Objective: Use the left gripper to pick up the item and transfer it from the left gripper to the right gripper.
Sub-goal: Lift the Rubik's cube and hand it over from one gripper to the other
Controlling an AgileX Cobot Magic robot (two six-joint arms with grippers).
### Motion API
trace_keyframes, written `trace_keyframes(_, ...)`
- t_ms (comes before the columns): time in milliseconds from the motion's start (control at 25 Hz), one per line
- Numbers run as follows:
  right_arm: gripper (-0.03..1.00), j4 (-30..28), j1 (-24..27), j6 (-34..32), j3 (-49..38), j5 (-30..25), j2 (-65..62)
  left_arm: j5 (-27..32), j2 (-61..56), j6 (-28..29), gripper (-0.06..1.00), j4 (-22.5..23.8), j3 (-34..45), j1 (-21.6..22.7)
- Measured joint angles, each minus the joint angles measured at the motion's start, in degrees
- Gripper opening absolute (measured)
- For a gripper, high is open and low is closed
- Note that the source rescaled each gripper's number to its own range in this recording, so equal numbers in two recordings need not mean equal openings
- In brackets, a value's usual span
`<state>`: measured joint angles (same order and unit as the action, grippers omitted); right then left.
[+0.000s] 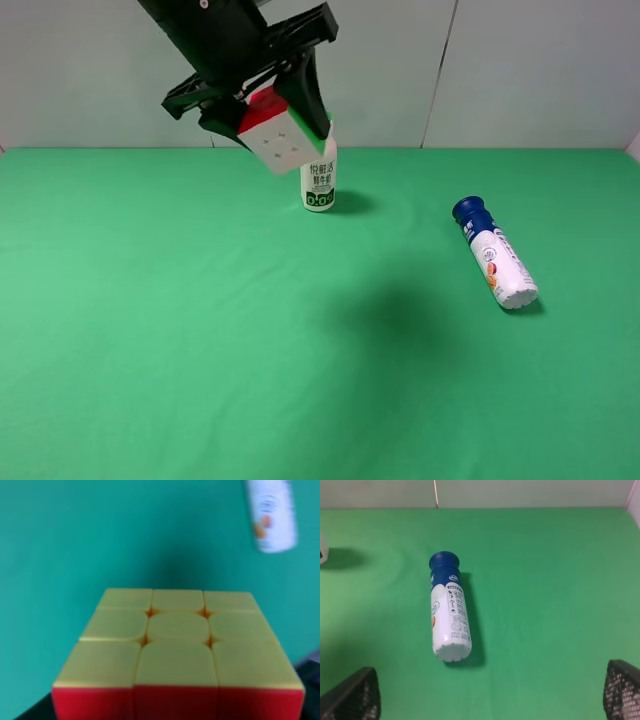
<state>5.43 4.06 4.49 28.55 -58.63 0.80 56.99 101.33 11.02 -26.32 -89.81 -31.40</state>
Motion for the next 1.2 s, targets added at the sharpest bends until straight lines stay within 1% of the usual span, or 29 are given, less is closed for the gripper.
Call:
trace_keyframes(120,1.0,0.0,0.0,0.0,0.0,0.0,0.0,-0.1,0.0,-1.6,0.0,-2.3,0.0,0.0)
trace_keyframes(320,1.0,0.0,0.0,0.0,0.0,0.0,0.0,-0.1,0.0,-3.5,0.0,-3.3,0.0,0.0)
trace_keyframes(560,1.0,0.2,0.0,0.0,0.0,0.0,0.5,0.0,0.0,-7.7,0.0,-9.4,0.3,0.0)
trace_keyframes(760,1.0,3.6,0.0,0.0,0.0,0.1,3.4,0.0,0.0,-11.9,0.0,-14.2,3.5,0.0)
trace_keyframes(920,1.0,9.8,0.0,0.7,0.9,2.5,6.6,-0.1,0.0,-16.2,0.0,-19.2,6.8,0.0)
trace_keyframes(1040,1.0,18.2,0.0,3.6,1.4,5.6,9.2,-0.3,0.0,-19.6,0.0,-23.0,7.8,0.0)
trace_keyframes(1200,1.0,29.1,0.0,10.4,1.4,9.0,11.7,-0.6,0.0,-22.1,0.0,-26.9,8.0,0.2)
